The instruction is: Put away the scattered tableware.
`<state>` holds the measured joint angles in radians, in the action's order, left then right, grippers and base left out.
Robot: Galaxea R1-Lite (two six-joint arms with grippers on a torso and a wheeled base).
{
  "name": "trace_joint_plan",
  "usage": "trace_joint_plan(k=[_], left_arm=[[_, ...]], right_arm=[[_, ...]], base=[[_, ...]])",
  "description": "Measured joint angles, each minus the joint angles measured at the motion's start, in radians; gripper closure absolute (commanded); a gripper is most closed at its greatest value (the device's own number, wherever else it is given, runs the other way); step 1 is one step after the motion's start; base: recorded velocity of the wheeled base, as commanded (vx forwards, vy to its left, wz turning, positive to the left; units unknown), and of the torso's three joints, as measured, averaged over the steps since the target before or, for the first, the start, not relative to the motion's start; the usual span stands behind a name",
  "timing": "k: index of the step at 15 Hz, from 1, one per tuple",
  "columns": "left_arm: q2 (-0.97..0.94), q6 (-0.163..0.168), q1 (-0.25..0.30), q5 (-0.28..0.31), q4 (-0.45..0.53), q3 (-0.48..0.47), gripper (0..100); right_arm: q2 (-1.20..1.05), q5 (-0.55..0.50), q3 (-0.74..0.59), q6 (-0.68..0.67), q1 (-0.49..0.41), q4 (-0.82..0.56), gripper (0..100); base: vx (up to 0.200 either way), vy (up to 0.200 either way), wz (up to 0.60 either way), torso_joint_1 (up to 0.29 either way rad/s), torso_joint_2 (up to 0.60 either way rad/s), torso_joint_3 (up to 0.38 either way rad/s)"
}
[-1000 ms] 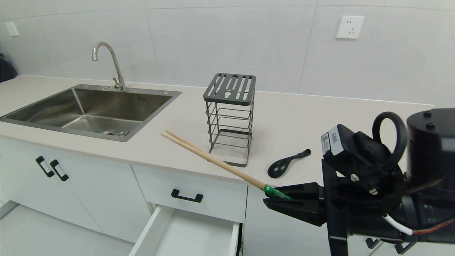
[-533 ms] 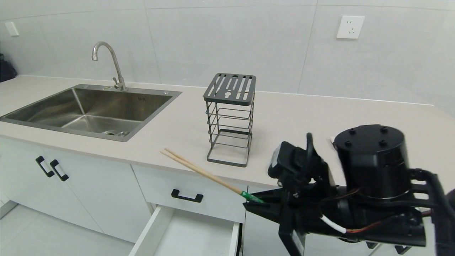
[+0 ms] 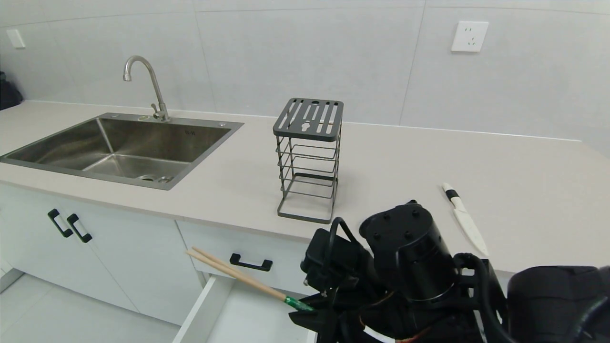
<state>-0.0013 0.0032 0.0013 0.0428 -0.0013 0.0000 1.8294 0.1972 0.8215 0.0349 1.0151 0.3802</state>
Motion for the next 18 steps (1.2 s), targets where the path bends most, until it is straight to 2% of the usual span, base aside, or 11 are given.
trace_joint_plan(k=[2, 6, 18], left_arm=[[0.000, 0.000, 0.000, 0.000, 0.000, 0.000, 0], [0.000, 0.000, 0.000, 0.000, -0.001, 0.000, 0], [0.000, 0.000, 0.000, 0.000, 0.000, 0.000, 0]], right_arm=[[0.034, 0.000, 0.031, -0.060, 0.014, -0.004, 100], [0.092, -0.002, 0.097, -0.051, 0.018, 0.003, 100], [0.175, -0.013, 0.157, 0.021, -0.001, -0.001, 100]], base=[[0.000, 0.000, 0.00, 0.000, 0.00, 0.000], [0.000, 0.000, 0.00, -0.026, 0.05, 0.026], [0.000, 0.000, 0.00, -0.163, 0.32, 0.153]])
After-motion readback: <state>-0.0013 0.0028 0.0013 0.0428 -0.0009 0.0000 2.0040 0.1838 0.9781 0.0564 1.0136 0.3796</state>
